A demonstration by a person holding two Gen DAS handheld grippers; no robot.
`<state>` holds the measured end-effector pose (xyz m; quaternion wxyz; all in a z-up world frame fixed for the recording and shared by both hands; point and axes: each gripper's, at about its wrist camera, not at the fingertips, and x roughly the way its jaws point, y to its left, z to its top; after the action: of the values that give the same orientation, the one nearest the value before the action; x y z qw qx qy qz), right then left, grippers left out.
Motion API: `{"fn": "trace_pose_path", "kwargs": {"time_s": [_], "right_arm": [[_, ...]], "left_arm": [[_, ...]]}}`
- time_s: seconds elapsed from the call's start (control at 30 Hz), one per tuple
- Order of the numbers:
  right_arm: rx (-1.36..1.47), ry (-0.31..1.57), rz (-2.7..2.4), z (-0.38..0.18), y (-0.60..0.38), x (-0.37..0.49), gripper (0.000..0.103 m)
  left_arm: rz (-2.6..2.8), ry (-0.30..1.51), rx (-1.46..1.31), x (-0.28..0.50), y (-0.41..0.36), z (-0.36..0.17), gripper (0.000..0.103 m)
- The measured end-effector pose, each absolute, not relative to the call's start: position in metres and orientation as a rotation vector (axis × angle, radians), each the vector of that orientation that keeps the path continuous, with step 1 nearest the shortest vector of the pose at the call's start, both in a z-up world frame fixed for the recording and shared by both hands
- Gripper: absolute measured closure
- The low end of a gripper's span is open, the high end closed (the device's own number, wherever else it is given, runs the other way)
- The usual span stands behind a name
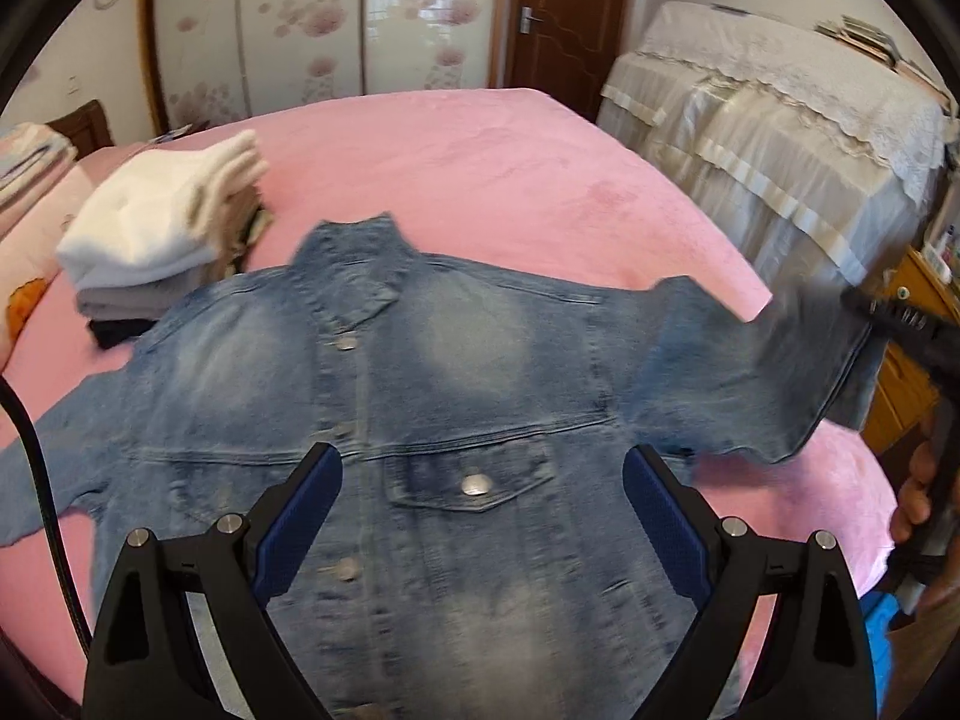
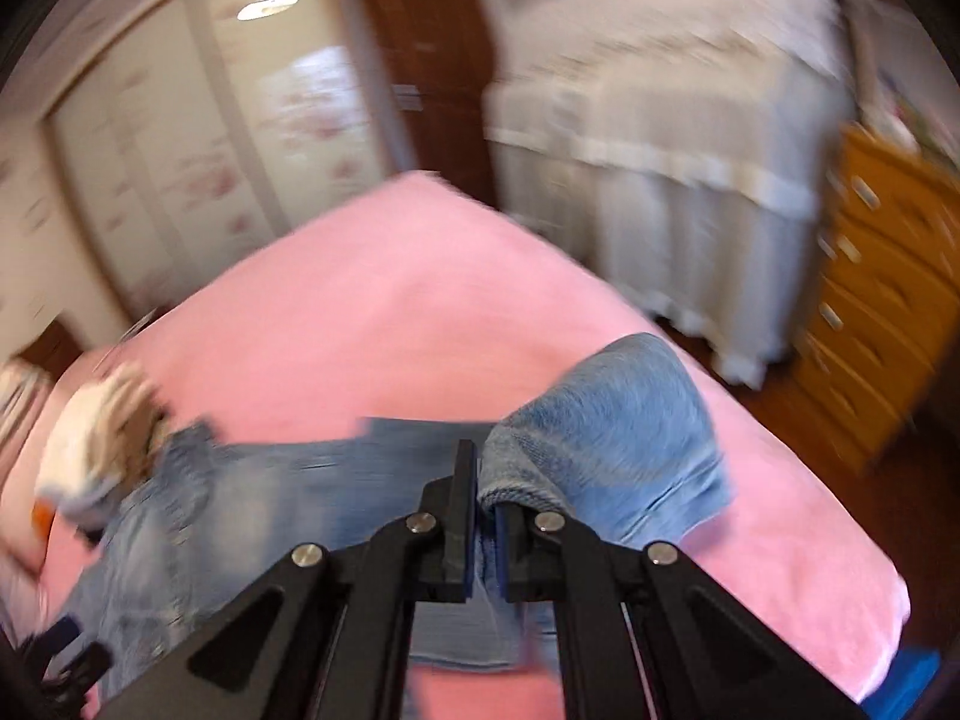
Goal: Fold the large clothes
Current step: 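Lay the sleeve across the jacket front with the right tool, then release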
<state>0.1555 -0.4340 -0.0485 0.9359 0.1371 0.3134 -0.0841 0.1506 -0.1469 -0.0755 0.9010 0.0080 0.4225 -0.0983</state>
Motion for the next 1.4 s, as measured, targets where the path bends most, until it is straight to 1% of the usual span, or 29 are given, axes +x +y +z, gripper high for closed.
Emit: {"fn": "trace_pose_path", "kwargs": {"time_s": [0.13,0.2,0.4,0.5,0.7,0.9,0.93,0.97,1.0,1.03,1.1,1.2,1.37,1.4], "right_arm": [[0.152,0.633,-0.009,-0.030,-0.353,0.169,0.099],[0.106,0.641,0.046,-0.032,-0.323,0.174,0.099],[0.022,0.713,0.214,-0.058,-0.233,0.191,0.099],[-0.010,0.748,0.255,-0.076,-0.204,0.193,0.099],[-0.069,0.901,0.286,-0.140,-0.162,0.208,0.099],[-0.080,0.948,0.340,-0.155,-0.155,0.195,0.097],[-0.075,0.946,0.358,-0.154,-0.156,0.191,0.096],[-0.073,0.941,0.367,-0.153,-0.156,0.189,0.090],[-0.069,0.937,0.381,-0.152,-0.156,0.188,0.082],[-0.066,0.926,0.401,-0.150,-0.154,0.185,0.078],[-0.092,0.896,0.414,-0.147,-0.146,0.179,0.064],[-0.170,0.848,0.446,-0.146,-0.128,0.169,0.057],[-0.344,0.843,0.469,-0.171,-0.102,0.153,0.056],[-0.386,0.840,0.467,-0.176,-0.098,0.149,0.056]], "left_arm": [[-0.147,0.865,0.000,0.143,-0.111,-0.070,0.009],[-0.136,0.884,-0.027,0.141,-0.093,-0.070,0.009],[-0.055,0.951,-0.079,0.132,-0.035,-0.078,0.009],[-0.028,0.984,-0.084,0.130,-0.012,-0.087,0.009],[0.007,1.035,-0.142,0.131,0.021,-0.110,0.009],[-0.017,1.110,-0.156,0.135,0.026,-0.129,0.009],[-0.025,1.101,-0.154,0.134,0.025,-0.130,0.009],[-0.027,1.099,-0.151,0.135,0.023,-0.130,0.009],[-0.040,1.097,-0.154,0.136,0.022,-0.130,0.009],[-0.052,1.104,-0.158,0.137,0.021,-0.131,0.009],[-0.068,1.122,-0.156,0.139,0.018,-0.132,0.009],[-0.056,1.113,-0.152,0.139,0.019,-0.131,0.009],[-0.030,1.135,-0.215,0.141,0.037,-0.135,0.009],[-0.031,1.141,-0.226,0.142,0.041,-0.137,0.011]]}}
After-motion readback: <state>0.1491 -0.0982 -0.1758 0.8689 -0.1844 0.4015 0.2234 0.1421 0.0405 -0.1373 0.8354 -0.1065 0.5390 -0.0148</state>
